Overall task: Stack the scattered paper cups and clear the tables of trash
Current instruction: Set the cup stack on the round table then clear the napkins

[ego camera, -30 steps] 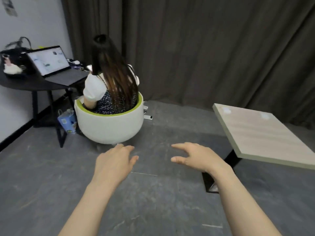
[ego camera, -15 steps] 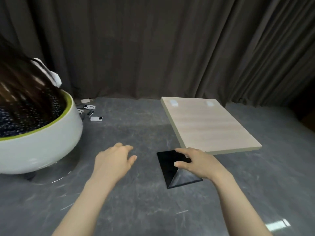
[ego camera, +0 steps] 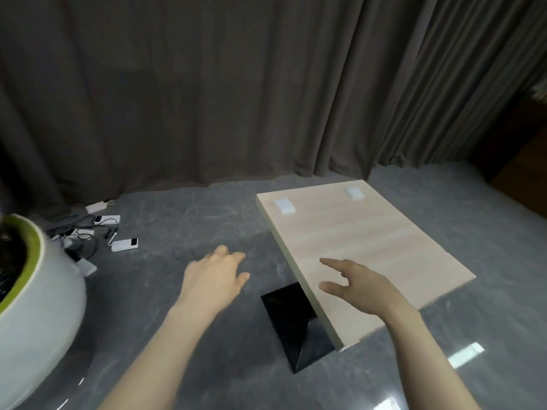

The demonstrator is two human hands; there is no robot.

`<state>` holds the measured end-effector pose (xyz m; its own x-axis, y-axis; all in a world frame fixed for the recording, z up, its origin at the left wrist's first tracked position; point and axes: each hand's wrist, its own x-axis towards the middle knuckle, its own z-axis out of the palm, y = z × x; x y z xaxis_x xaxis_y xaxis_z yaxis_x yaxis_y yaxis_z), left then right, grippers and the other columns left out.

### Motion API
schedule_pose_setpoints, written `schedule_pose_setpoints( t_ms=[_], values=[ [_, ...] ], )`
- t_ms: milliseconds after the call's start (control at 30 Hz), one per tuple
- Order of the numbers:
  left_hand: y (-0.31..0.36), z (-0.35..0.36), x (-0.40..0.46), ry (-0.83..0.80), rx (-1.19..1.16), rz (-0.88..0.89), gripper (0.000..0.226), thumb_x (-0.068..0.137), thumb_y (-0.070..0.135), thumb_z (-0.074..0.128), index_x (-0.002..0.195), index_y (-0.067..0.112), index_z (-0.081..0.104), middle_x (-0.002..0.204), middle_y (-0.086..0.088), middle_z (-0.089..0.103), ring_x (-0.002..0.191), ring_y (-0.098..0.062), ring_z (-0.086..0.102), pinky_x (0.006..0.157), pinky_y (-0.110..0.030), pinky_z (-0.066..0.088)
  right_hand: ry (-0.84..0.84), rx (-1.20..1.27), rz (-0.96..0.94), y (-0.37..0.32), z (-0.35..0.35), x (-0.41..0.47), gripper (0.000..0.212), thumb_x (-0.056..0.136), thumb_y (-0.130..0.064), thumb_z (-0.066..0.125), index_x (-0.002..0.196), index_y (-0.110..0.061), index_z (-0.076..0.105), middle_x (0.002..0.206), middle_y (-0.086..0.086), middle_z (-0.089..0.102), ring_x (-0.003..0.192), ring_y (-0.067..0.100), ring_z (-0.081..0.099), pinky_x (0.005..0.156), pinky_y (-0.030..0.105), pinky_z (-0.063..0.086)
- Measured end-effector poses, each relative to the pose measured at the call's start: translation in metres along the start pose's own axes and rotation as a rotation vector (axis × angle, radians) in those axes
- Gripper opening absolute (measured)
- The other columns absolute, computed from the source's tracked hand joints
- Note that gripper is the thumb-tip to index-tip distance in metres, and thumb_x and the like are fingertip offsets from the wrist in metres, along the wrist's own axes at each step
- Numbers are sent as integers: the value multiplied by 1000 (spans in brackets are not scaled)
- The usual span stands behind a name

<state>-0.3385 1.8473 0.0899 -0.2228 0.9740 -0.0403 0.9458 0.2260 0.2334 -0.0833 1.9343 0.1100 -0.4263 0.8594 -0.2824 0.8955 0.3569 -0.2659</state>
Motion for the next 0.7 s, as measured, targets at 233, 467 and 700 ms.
schedule_pose_setpoints(
  t_ms=[233, 467, 700],
  values=[
    [-17, 5, 148, -100, 23, 149, 54, 97, 47, 42, 147, 34, 27, 142, 2, 35, 122, -21, 49, 92, -38, 43, 93, 42, 164, 10, -13, 94, 59, 93, -54, 47, 146, -49, 20, 152, -13, 29, 133, 11, 40, 97, 30, 41],
    [2, 32, 285, -230, 48, 316, 62, 95, 43, 48, 150, 38, 20, 153, -1, 20, 136, -25, 32, 105, -41, 34, 103, 61, 268, 49, -18, 179, 62, 93, -51, 49, 146, -49, 17, 155, -9, 24, 134, 12, 39, 98, 30, 39],
    [2, 75, 389, -387, -13, 440, 76, 88, 46, 59, 148, 49, 13, 160, 9, -2, 145, -14, 6, 113, -43, 19, 109, 81, 305, 92, -23, 267, 65, 94, -46, 51, 148, -46, 13, 157, -2, 19, 136, 18, 36, 101, 35, 41]
  ],
)
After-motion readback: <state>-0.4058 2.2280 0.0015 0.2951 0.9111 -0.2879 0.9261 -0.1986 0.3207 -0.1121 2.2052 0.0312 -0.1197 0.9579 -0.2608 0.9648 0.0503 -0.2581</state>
